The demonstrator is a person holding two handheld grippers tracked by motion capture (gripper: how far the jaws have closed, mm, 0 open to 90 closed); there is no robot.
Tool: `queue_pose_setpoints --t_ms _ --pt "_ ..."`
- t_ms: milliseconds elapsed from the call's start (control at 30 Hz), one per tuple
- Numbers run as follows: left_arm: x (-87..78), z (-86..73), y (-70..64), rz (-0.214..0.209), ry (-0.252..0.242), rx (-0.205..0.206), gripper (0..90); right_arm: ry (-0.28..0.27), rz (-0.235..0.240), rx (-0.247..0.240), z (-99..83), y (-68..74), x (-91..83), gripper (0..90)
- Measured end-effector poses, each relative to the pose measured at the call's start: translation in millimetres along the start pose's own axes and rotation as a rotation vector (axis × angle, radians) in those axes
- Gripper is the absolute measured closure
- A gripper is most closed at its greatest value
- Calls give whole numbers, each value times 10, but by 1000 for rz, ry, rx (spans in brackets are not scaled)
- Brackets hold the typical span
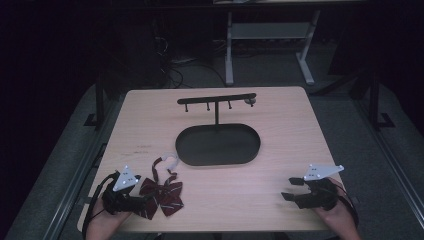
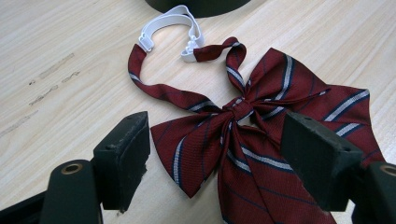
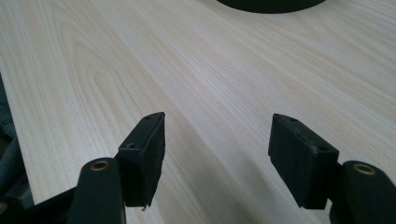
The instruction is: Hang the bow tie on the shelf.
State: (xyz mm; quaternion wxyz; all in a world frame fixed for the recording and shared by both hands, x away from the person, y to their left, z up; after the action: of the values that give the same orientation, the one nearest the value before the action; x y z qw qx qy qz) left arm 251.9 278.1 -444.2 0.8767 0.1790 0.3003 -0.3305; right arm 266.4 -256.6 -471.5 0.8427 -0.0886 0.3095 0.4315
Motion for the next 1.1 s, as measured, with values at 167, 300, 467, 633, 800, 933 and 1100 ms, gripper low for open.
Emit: queue_pose_setpoints --t_ms 167,300,467,633,800,933,1100 --pt "7 -1 5 -1 5 14 244 0 5 -2 0 0 0 359" --pt "4 -5 2 -6 7 18 244 1 7 0 13 13 3 359" --pt "-18 41 -14 -13 -5 24 246 8 7 -9 36 48 16 358" --pt "6 51 -43 -20 24 47 246 7 14 -20 53 82 28 358" --pt "9 159 -46 -25 11 47 262 19 22 -35 63 121 41 357" --pt "7 280 -1 -7 9 61 283 19 22 -38 56 102 42 356" --pt "55 391 54 -16 35 85 309 15 19 -23 49 112 16 356"
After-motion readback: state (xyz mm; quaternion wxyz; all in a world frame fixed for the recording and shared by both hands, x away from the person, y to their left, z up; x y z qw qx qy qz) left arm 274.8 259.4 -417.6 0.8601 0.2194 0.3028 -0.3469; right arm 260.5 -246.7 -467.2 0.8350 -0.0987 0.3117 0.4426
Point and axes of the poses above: each handheld gripper's, and its own axes: x roughly forward along the jaws, z roughly out of its top, y roughly to its left, the point moved 2 cm from there along x, roughly forward along the jaws, and after that the axes turned 6 degrees about -y, right-handed, at the moved point
